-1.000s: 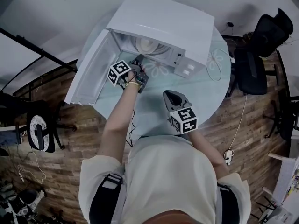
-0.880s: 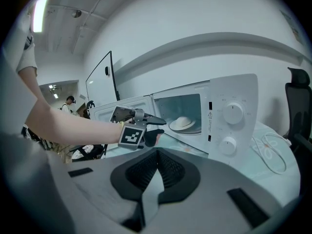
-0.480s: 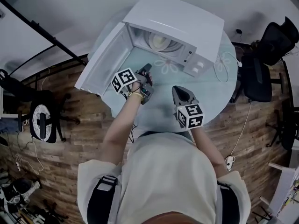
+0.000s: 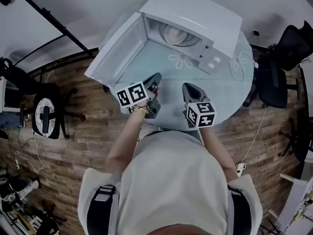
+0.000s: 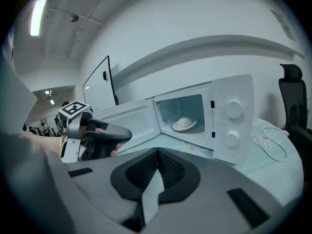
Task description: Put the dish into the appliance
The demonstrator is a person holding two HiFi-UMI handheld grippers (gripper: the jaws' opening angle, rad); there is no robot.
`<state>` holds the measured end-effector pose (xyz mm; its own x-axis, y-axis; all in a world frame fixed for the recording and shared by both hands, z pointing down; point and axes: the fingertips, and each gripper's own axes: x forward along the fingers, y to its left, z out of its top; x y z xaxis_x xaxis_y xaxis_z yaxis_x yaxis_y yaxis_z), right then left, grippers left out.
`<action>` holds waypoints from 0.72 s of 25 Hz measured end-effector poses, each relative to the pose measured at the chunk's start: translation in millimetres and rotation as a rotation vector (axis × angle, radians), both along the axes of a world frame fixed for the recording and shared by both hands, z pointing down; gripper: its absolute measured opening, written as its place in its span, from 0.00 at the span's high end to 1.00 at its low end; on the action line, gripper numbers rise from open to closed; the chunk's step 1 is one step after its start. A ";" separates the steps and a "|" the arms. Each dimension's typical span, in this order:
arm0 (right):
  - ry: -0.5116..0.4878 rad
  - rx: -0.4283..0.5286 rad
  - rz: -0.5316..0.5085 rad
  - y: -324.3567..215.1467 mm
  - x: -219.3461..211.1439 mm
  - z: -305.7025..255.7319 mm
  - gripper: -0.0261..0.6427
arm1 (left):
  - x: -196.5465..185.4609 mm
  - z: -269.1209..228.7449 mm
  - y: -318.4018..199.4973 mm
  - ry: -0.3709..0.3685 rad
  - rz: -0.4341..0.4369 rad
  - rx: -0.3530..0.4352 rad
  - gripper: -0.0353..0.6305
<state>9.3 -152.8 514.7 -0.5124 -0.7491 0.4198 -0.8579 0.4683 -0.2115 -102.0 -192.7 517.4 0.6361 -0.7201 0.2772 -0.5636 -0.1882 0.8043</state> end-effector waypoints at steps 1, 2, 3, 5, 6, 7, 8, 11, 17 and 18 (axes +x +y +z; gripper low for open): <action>-0.001 0.001 0.000 1.1 -1.2 0.3 0.95 | 0.5 -1.0 7.6 -0.026 0.011 0.013 0.93; -0.001 0.001 0.000 2.2 -2.0 0.7 0.95 | 0.9 -1.0 14.9 -0.052 0.020 0.022 0.93; -0.001 0.000 0.000 3.5 -2.7 1.2 0.95 | 1.2 -0.2 22.0 -0.081 0.028 0.029 0.93; -0.001 -0.003 0.003 6.6 -3.4 2.3 0.95 | 1.0 2.8 35.0 -0.137 0.042 0.037 0.93; -0.002 -0.005 0.005 8.2 -3.6 3.0 0.95 | 0.4 4.5 40.3 -0.157 0.045 0.041 0.93; -0.004 -0.007 0.007 9.7 -4.0 3.6 0.95 | -0.3 5.9 45.0 -0.172 0.046 0.044 0.93; -0.007 -0.010 0.008 11.3 -4.7 4.2 0.95 | -1.0 7.1 49.3 -0.184 0.047 0.047 0.93; -0.014 -0.019 0.001 17.5 -7.8 5.7 0.95 | -2.8 12.4 60.0 -0.218 0.048 0.042 0.93; -0.016 -0.034 -0.018 29.6 -11.3 11.4 0.95 | -9.5 26.0 72.4 -0.246 0.033 0.011 0.93; -0.018 -0.040 -0.021 30.5 -11.8 11.8 0.95 | -11.1 25.6 72.5 -0.242 0.028 0.010 0.93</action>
<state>-2.5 -122.4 526.5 -0.5354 -0.7212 0.4396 -0.8440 0.4768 -0.2456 -113.1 -120.2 542.9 0.5717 -0.7065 0.4171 -0.7344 -0.2140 0.6441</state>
